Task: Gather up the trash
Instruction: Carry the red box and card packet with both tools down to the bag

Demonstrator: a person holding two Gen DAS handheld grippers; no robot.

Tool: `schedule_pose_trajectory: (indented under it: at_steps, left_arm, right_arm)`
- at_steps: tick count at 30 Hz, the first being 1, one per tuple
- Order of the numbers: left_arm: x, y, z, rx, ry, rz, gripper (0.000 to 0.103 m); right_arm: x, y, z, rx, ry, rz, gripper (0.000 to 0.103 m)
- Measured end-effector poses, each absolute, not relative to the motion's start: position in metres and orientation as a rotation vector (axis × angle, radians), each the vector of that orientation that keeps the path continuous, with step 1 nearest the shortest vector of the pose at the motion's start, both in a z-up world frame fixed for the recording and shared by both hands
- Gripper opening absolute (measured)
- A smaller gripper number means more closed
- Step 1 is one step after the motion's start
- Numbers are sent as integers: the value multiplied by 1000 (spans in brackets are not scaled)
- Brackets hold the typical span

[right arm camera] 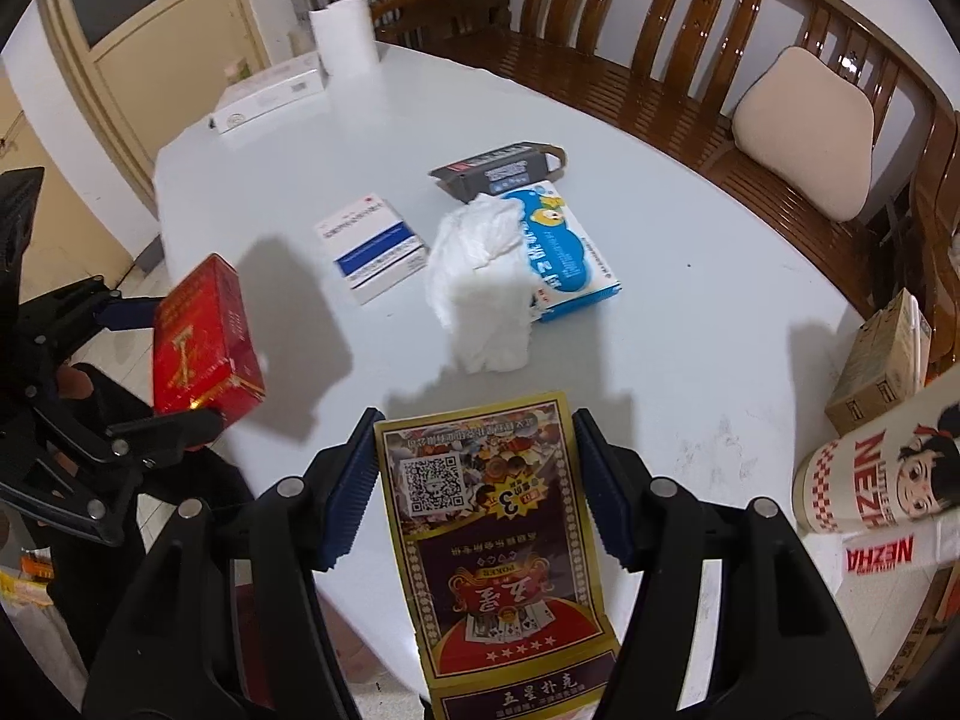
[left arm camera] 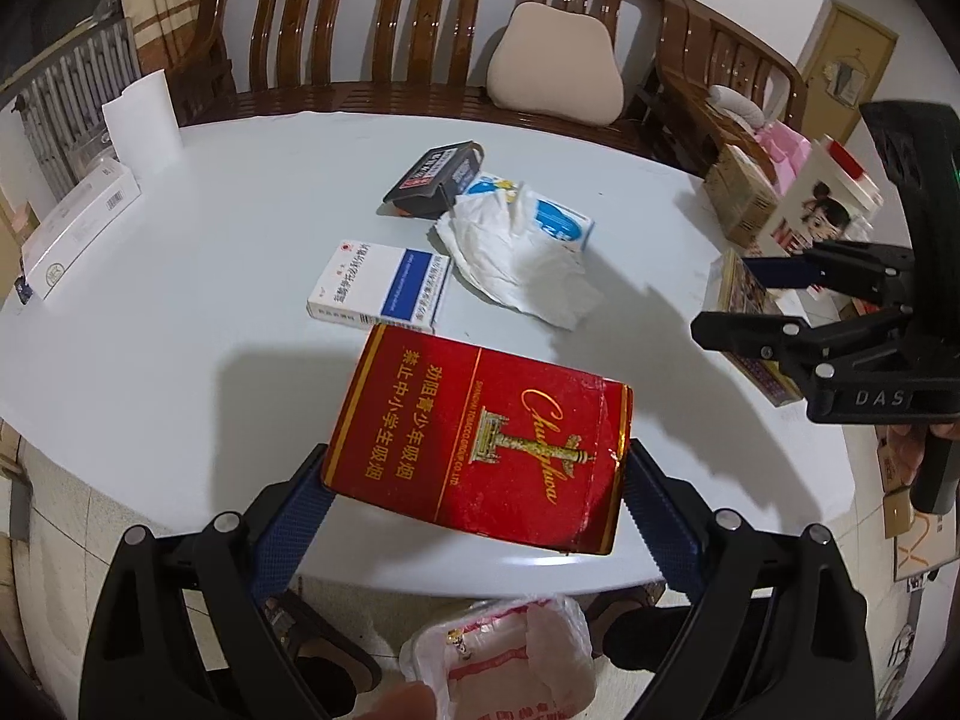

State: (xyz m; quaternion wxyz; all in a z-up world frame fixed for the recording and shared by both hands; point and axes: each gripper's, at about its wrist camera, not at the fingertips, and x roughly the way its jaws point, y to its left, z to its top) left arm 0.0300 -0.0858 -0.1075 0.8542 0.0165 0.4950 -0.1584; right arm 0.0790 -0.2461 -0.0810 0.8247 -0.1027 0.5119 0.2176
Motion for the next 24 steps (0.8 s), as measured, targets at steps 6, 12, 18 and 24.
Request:
schedule_pose_trajectory:
  at_steps: [6,12,18,24]
  left_arm:
    - [-1,-87,-103,53,1031,-356,90]
    - [-35,-87,-106,61,1036,-383,90]
    - [-70,-87,-119,64,1061,-408,90]
    - [-104,-85,-150,61,1113,-418,90]
  right_arm:
    - [50,-241,-69,-233,1064,477,61]
    - [17,-234,-60,-243,1045,495,61]
    - [-20,-227,-58,-256,1035,515,61]
    - [-61,-212,-74,-275,1055,542,61]
